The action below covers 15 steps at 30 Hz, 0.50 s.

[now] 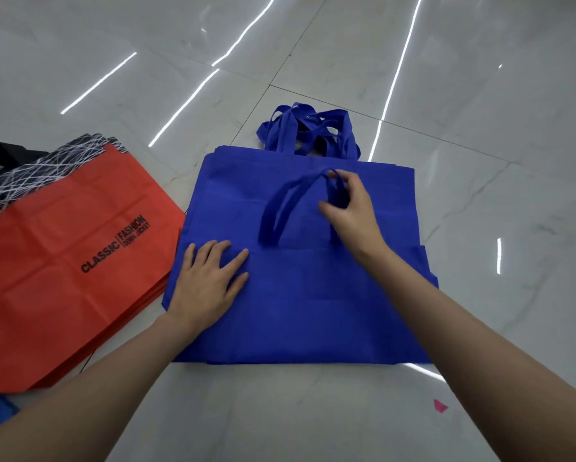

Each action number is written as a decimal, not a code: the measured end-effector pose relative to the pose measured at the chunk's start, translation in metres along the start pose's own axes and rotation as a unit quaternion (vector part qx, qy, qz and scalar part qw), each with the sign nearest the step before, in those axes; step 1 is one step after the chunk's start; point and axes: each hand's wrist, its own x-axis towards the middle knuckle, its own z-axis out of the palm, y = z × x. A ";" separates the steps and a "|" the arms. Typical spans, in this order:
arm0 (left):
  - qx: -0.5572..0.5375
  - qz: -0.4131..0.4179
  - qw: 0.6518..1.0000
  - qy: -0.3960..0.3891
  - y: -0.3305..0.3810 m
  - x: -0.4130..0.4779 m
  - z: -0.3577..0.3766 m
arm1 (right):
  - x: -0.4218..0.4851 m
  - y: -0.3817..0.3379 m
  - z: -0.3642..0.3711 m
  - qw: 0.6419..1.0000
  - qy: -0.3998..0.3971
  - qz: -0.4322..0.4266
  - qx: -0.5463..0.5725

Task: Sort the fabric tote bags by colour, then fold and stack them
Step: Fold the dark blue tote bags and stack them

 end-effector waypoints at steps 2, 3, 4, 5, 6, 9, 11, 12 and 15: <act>0.016 0.004 1.000 0.002 0.001 -0.003 -0.001 | -0.034 0.005 -0.008 0.986 -0.017 -0.120 -0.116; 0.023 0.006 1.000 0.003 0.001 -0.005 -0.001 | -0.051 0.014 -0.011 0.968 -0.028 -0.173 -0.180; 0.028 0.008 1.000 0.004 0.002 -0.007 -0.002 | -0.066 0.026 -0.014 0.949 -0.042 -0.208 -0.233; 0.034 0.011 0.999 0.011 0.003 -0.008 -0.003 | -0.080 0.038 -0.016 0.934 -0.059 -0.224 -0.270; 0.039 0.015 0.999 0.017 0.004 -0.009 -0.004 | -0.092 0.048 -0.017 0.925 -0.075 -0.227 -0.296; 0.055 0.023 0.998 0.037 0.008 -0.010 -0.007 | -0.121 0.078 -0.022 0.885 -0.091 -0.234 -0.393; 0.052 0.021 0.997 0.044 0.011 -0.010 -0.011 | -0.138 0.090 -0.027 0.839 -0.092 -0.242 -0.479; 0.048 0.015 0.998 0.033 0.013 -0.013 -0.014 | -0.147 0.091 -0.030 0.822 -0.101 -0.233 -0.510; 0.053 -0.036 0.997 -0.029 0.019 -0.020 -0.015 | -0.176 0.094 -0.028 0.806 -0.140 -0.197 -0.541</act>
